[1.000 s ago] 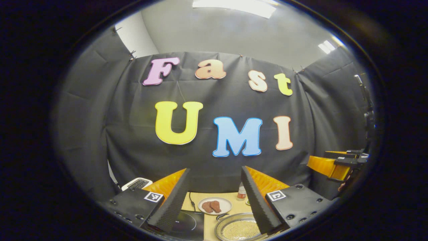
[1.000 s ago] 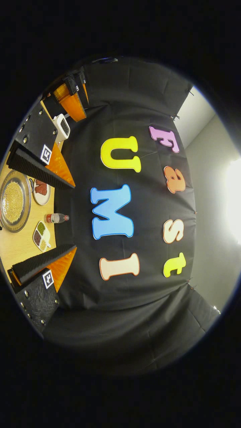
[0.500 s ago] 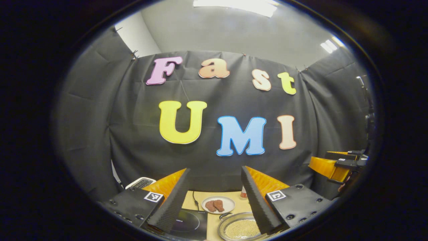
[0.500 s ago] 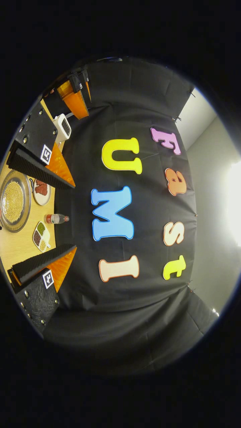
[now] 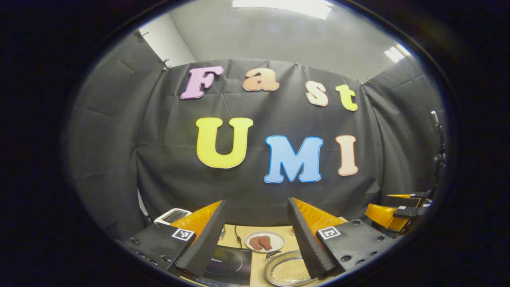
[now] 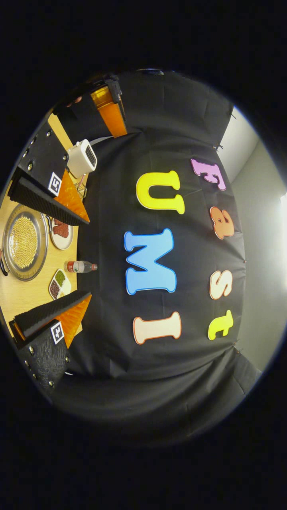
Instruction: First push the handle of the pot to place it horizontally, then grasp the pot with both hands and set it on the induction cooktop.
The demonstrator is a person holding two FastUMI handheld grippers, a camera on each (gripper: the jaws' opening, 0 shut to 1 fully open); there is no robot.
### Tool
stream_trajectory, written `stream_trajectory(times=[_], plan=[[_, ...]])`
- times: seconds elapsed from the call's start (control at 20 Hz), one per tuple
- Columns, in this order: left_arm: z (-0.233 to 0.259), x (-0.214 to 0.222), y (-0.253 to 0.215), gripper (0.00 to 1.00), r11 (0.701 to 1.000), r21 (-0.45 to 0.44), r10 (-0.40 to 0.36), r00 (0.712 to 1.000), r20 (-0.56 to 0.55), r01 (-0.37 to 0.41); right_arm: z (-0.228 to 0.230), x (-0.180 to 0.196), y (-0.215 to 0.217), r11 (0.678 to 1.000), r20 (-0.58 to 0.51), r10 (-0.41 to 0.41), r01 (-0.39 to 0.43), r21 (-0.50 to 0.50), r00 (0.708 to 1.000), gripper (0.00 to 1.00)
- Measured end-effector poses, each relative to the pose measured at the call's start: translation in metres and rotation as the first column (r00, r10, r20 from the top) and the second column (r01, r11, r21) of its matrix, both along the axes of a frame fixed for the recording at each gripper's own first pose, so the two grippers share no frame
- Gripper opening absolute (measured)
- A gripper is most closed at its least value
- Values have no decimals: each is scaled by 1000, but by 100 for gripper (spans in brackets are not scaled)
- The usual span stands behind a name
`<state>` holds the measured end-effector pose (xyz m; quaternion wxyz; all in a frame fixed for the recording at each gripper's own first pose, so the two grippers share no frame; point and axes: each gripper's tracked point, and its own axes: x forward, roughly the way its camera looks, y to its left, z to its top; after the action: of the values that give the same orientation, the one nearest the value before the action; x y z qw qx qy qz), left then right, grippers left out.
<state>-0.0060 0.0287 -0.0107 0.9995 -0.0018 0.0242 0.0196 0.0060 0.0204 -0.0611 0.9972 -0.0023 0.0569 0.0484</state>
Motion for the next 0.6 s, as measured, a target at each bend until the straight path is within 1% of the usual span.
stream_trajectory(times=[0.1,0.15,0.2,0.25,0.3,0.35,0.4,0.45,0.5,0.55,0.6], plan=[[-4,-2,-2,97,1000,-4,-2,1000,-3,2,-24,-4,3,999,-59,19,-18,30,998,98],[-6,-4,-4,96,1000,-7,-4,1000,-8,4,-37,-7,6,998,-95,31,-26,52,995,92],[-9,-7,-3,95,1000,-8,-3,1000,-10,3,-50,-11,6,997,-135,39,-30,65,990,90],[-10,-9,-3,95,1000,-8,-2,1000,-14,1,-65,-15,9,996,-181,60,-47,76,982,86],[-14,-11,-5,97,1000,-9,-3,1000,-19,3,-81,-18,9,996,-228,66,-50,77,971,84],[-17,-13,-6,97,1000,-8,-5,1000,-25,5,-96,-21,5,995,-274,67,-45,87,959,68],[-19,-17,-6,95,1000,-5,-4,1000,-30,4,-111,-27,7,993,-329,87,-54,109,940,52],[-19,-21,-6,95,1000,-2,-1,1000,-29,1,-126,-32,10,989,-373,109,-64,132,921,53],[-19,-23,-6,95,1000,0,3,1000,-29,-3,-141,-32,4,992,-413,88,-40,123,906,54],[-19,-25,-6,96,1000,1,5,1000,-31,-5,-154,-35,-6,994,-457,59,-9,110,888,30],[-21,-29,-7,99,1000,5,6,999,-35,-6,-169,-40,-6,992,-504,79,-18,125,860,6]])
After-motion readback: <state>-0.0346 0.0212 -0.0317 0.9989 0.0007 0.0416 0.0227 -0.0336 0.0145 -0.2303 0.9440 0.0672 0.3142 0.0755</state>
